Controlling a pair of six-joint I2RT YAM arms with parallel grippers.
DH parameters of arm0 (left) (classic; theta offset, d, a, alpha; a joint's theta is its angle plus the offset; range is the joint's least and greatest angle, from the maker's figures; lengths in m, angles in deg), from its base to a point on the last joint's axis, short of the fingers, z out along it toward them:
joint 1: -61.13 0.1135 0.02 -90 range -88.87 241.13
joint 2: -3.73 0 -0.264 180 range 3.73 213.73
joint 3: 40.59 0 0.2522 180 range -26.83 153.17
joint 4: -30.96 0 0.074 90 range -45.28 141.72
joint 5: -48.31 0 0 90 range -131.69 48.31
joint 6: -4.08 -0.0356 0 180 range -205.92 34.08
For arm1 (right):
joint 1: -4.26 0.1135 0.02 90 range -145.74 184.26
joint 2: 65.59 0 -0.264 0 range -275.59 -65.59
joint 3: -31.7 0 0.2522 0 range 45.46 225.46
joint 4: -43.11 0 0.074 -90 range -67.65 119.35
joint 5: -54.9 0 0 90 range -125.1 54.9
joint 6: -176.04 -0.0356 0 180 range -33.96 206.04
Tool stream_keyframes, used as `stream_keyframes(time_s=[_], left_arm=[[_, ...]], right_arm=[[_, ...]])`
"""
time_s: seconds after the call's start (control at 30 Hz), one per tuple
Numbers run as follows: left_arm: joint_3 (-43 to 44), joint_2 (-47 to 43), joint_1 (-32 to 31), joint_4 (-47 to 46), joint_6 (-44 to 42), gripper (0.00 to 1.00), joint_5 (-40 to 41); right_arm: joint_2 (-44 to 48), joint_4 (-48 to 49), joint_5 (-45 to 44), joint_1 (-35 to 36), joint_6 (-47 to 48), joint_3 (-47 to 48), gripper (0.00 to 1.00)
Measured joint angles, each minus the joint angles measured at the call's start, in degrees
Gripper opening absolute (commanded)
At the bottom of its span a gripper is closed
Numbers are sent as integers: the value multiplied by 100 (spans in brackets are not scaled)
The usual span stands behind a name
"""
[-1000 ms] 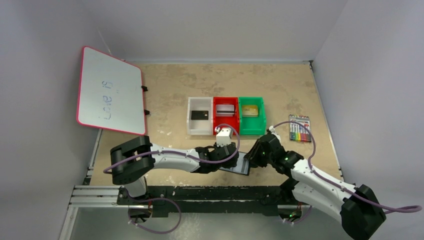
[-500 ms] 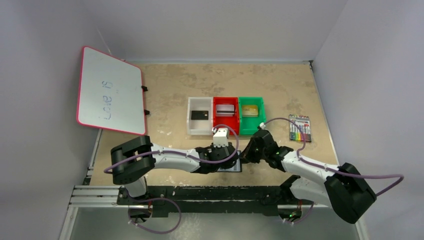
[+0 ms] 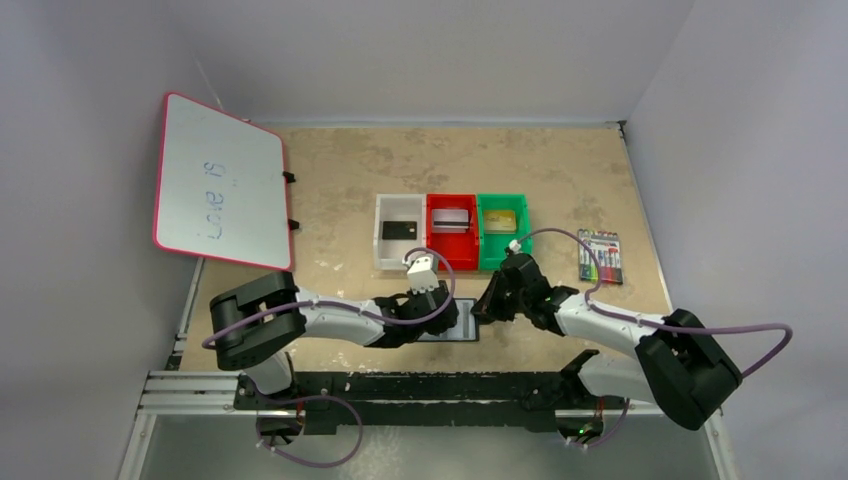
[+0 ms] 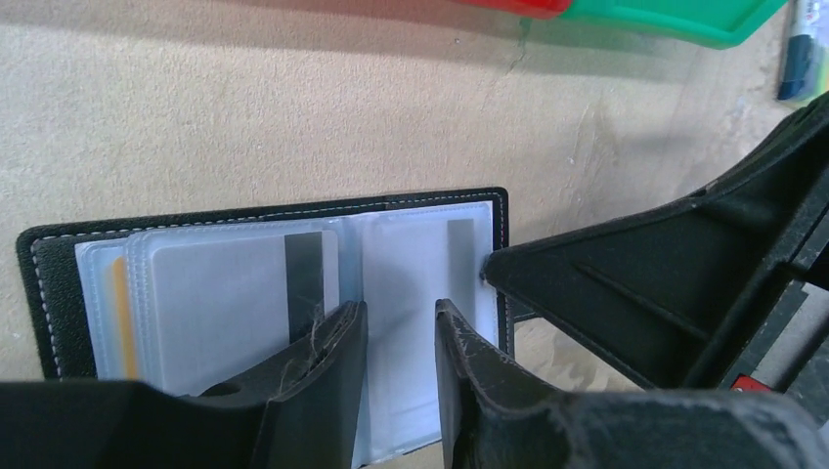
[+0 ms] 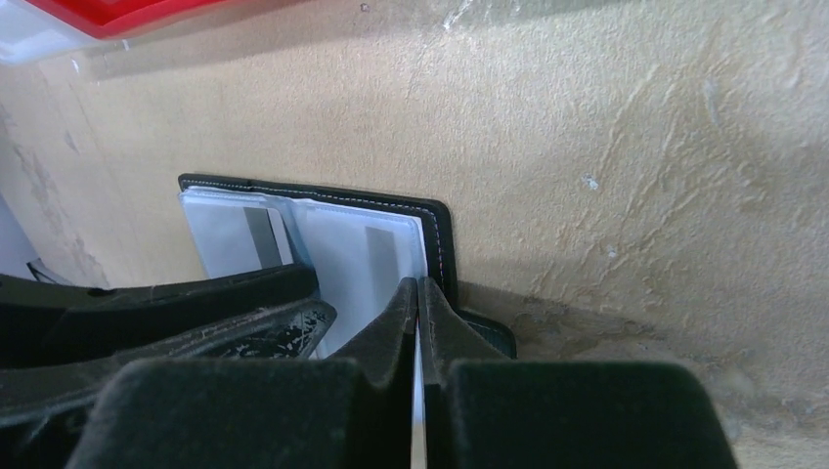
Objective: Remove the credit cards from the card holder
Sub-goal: Remove the credit card from the card holder.
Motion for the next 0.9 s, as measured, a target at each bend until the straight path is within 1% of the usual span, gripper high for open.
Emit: stream_keyframes(time_s=[0.07,0.17,0.33,0.4,0.5,0.57,0.63,0.77,0.9], left_arm=[[-273,-48,48,-492,26,27,-177],[-525,-79,94,-964,72,23,-319],[-686,-107,133,-1228,120,18,-345],[-686,-107,138,-1215,153,17,-334],[-686,-109,138,-1174,221,16,-295],[-686,-94,138,-1198,289,16,-310],[-684,-81,129,-1213,341,15,-345],[-684,-81,131,-1207,400,15,-350],[-684,-81,131,-1209,400,15,-350]], right_arm=[[-59,-4,31,-4,55,33,0],[-85,-7,63,-24,96,46,0],[-90,-2,81,-31,142,50,0],[-87,-9,81,-31,155,57,8],[4,-146,50,-24,166,138,25],[127,-271,-66,-13,197,173,31],[387,-503,-186,-2,229,179,33],[960,-841,-271,-2,317,179,33],[1012,-887,-151,2,409,179,32]])
